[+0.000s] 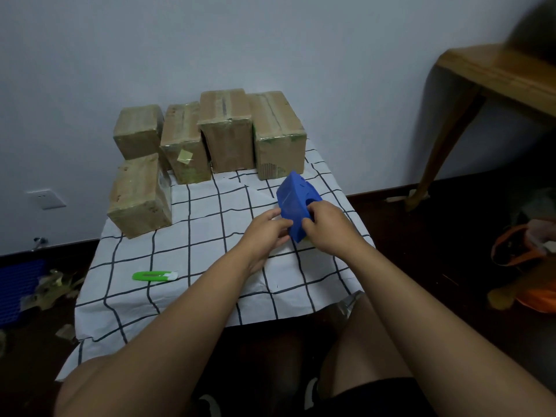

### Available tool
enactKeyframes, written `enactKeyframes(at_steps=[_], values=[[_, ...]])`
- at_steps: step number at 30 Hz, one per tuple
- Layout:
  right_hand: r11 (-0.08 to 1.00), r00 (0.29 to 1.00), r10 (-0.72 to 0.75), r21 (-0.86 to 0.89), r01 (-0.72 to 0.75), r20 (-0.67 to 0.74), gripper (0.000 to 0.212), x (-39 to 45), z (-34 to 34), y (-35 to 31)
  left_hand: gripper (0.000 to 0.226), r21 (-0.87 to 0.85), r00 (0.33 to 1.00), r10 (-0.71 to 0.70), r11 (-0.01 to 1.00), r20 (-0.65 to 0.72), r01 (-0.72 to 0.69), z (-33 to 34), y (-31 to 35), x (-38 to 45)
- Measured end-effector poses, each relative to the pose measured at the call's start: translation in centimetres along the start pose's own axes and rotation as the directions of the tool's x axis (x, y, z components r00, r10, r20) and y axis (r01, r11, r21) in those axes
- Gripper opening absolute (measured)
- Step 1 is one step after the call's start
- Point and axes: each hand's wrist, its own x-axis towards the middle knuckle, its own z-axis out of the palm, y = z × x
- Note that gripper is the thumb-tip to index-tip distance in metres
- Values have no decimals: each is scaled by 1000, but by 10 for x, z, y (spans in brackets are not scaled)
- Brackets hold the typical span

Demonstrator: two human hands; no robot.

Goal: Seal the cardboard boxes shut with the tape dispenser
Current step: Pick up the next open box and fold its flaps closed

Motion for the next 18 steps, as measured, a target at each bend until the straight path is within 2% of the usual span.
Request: enactKeyframes(at_steps=[4, 7, 9, 12, 15, 18], values=[[986, 997, 0, -168, -13, -77, 7, 9, -3, 11, 25, 106, 999, -31, 994, -25, 33, 11, -1, 20], [963, 994, -15, -269, -13, -104, 8, 14, 7, 20, 52, 310, 995, 17, 951, -94, 13, 12, -7, 31], [948, 994, -19, -319, -16, -107, 15, 16, 16, 25, 51, 580, 985, 131, 813, -112, -42, 6, -13, 33], [933, 995, -30, -360, -6, -92, 17, 17, 27, 27, 47, 861, 961, 268, 502, -69, -78, -11, -26, 31], [941, 991, -39, -337, -6, -128, 27, 16, 33, 27, 51, 963, 962, 267, 269, -63, -12, -28, -39, 26], [949, 989, -54, -314, 9, -137, 39, 12, 33, 27, 60, 991, 980, 196, 136, -40, 14, -36, -48, 19]])
